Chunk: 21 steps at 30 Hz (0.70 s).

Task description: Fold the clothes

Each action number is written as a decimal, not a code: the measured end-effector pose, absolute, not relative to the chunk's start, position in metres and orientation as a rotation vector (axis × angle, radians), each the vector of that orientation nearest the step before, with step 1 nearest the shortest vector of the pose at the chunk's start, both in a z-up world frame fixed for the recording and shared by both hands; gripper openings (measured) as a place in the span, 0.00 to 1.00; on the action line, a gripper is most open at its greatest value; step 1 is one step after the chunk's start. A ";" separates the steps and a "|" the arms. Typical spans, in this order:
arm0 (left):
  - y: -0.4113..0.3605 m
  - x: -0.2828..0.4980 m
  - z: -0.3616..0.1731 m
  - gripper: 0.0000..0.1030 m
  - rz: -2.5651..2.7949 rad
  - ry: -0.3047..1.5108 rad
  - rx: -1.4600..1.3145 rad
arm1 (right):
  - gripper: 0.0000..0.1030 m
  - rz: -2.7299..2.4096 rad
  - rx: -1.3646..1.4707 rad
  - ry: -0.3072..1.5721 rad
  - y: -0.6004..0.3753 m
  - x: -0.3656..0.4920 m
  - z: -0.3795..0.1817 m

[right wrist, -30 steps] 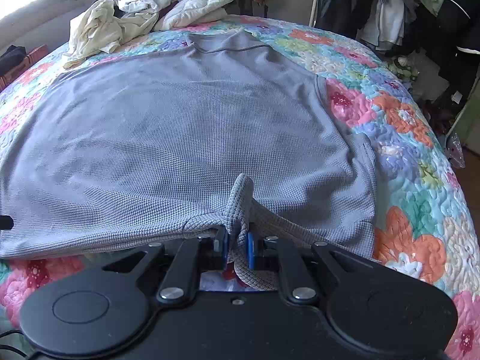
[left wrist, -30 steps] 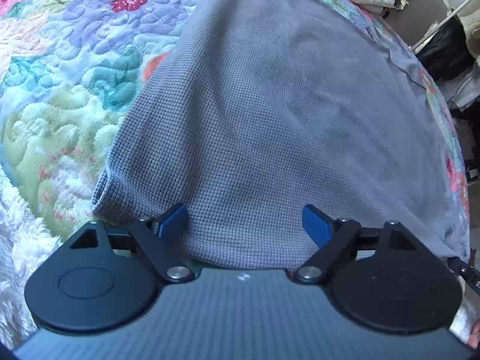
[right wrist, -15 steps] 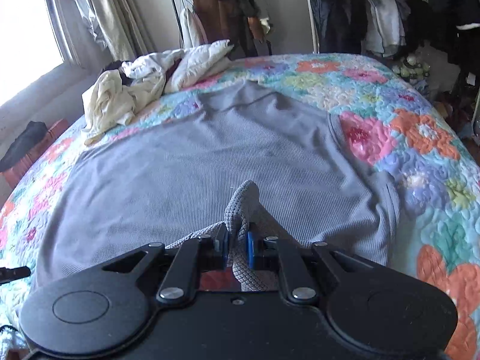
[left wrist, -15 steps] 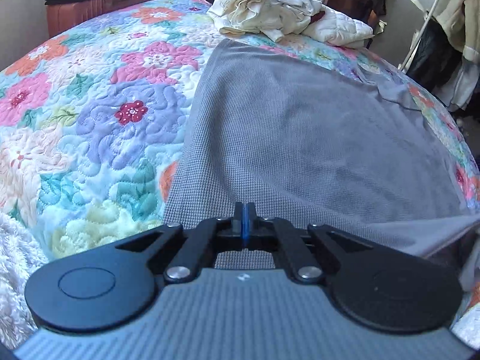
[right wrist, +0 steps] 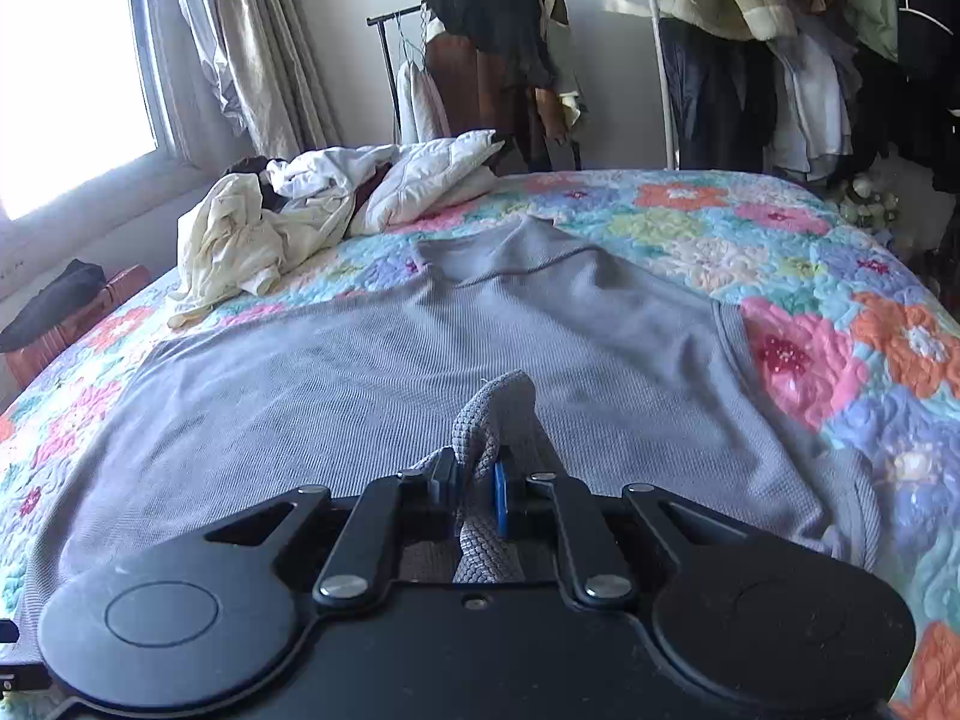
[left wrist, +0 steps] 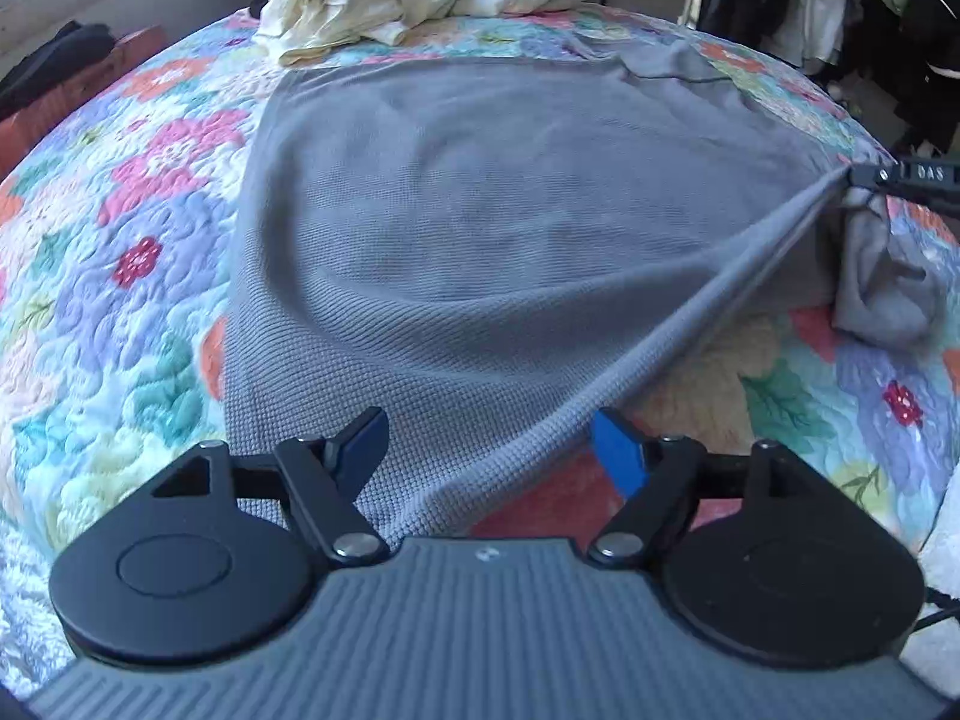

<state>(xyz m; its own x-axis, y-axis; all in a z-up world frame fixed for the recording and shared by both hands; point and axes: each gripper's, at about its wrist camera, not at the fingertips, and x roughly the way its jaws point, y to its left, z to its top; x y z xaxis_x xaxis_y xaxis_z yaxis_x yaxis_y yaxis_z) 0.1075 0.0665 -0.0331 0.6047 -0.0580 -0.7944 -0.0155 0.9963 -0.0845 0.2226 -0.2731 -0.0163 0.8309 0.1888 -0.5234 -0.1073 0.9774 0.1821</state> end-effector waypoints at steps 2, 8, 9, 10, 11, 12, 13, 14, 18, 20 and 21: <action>0.060 0.113 -0.039 0.81 -0.026 0.936 -0.055 | 0.12 0.157 0.191 0.554 -0.281 0.226 -0.017; 0.040 0.130 -0.055 0.84 -0.031 0.980 0.037 | 0.12 0.180 0.226 0.561 -0.283 0.225 -0.022; 0.037 0.133 -0.057 0.86 -0.032 0.986 0.050 | 0.12 0.185 0.227 0.556 -0.282 0.224 -0.021; 0.037 0.132 -0.059 0.90 -0.031 0.990 0.048 | 0.12 0.186 0.238 0.550 -0.284 0.222 -0.020; 0.036 0.132 -0.061 0.93 -0.031 0.991 0.049 | 0.12 0.186 0.248 0.546 -0.285 0.221 -0.020; 0.034 0.130 -0.061 0.93 -0.042 0.985 0.062 | 0.13 0.183 0.252 0.546 -0.286 0.220 -0.020; 0.032 0.128 -0.062 0.93 -0.053 0.979 0.075 | 0.13 0.180 0.256 0.548 -0.286 0.220 -0.020; 0.031 0.125 -0.063 0.93 -0.065 0.970 0.088 | 0.13 0.179 0.259 0.553 -0.287 0.219 -0.021; 0.031 0.119 -0.070 0.69 -0.061 0.906 0.114 | 0.13 0.181 0.225 0.568 -0.283 0.220 -0.022; 0.032 0.118 -0.067 0.31 -0.043 0.886 0.120 | 0.13 0.176 0.220 0.573 -0.282 0.222 -0.023; 0.032 0.117 -0.065 0.20 -0.035 0.877 0.123 | 0.13 0.174 0.220 0.576 -0.282 0.222 -0.024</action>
